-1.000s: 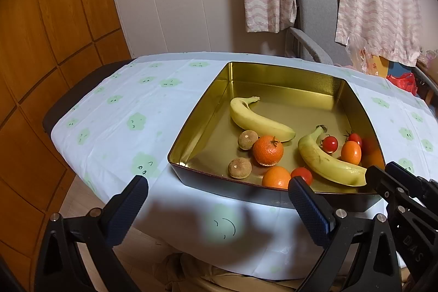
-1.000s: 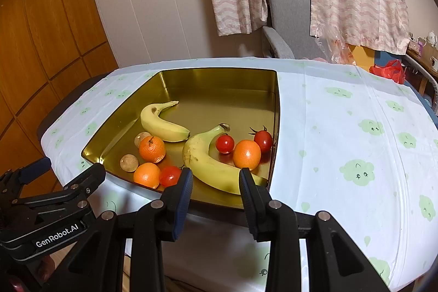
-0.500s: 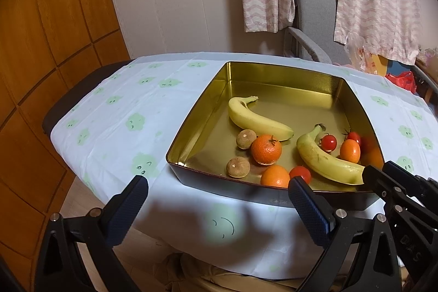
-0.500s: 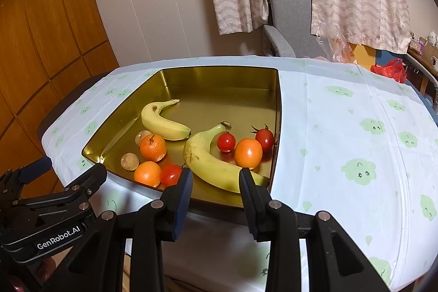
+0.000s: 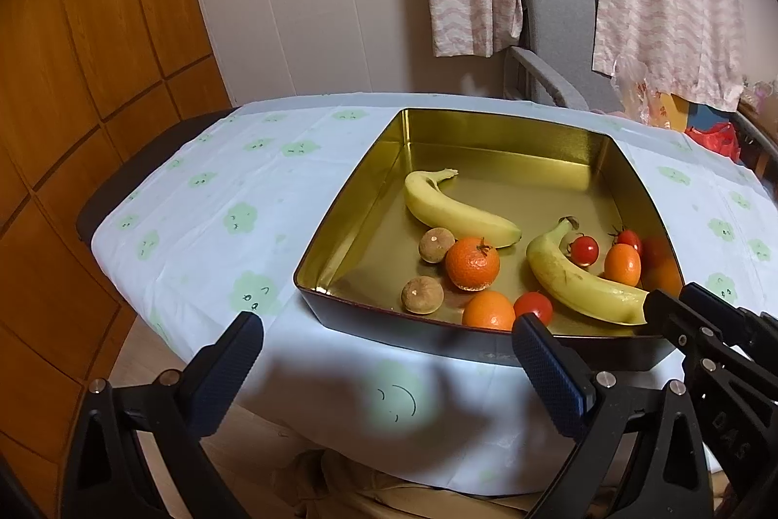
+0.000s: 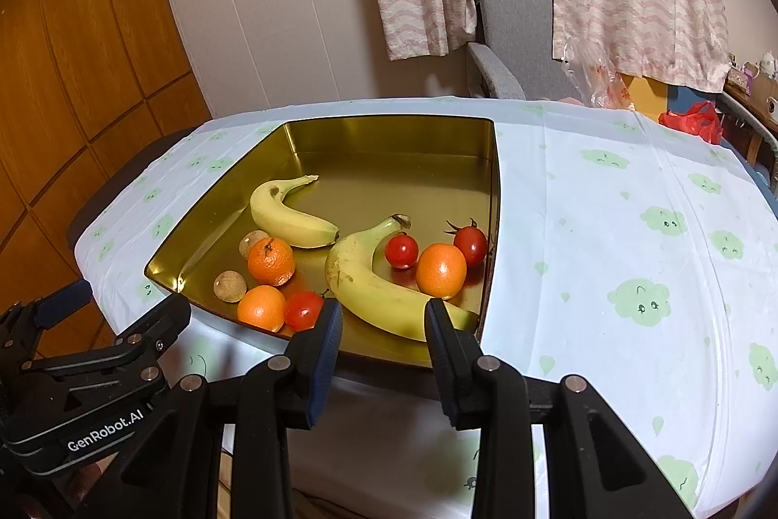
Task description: Organize fruits
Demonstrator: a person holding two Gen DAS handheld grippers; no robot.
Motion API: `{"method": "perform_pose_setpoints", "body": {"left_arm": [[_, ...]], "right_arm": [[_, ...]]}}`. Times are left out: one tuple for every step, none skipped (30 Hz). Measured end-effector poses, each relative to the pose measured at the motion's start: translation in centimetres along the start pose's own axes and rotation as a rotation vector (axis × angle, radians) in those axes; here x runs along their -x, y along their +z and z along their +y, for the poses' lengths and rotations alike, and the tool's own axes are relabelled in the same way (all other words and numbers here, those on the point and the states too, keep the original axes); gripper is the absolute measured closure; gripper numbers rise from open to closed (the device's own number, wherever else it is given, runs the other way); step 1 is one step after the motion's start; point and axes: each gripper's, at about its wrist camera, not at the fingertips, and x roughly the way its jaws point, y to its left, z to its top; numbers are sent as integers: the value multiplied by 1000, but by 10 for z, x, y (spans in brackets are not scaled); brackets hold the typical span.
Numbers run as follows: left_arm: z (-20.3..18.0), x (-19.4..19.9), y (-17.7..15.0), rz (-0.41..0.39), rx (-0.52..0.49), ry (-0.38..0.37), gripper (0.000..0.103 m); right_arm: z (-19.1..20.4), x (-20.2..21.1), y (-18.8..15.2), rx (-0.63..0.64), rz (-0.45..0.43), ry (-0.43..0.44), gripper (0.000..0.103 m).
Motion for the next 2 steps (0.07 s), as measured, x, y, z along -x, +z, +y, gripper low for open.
{"method": "perform_pose_setpoints", "body": {"left_arm": [[0,-1,0,1,0,1,0],[0,-1,0,2,0,3,0]], "right_arm": [[-1,0,0,-2,-1,0,67],[-1,0,0,-4,-2,1,67]]}}
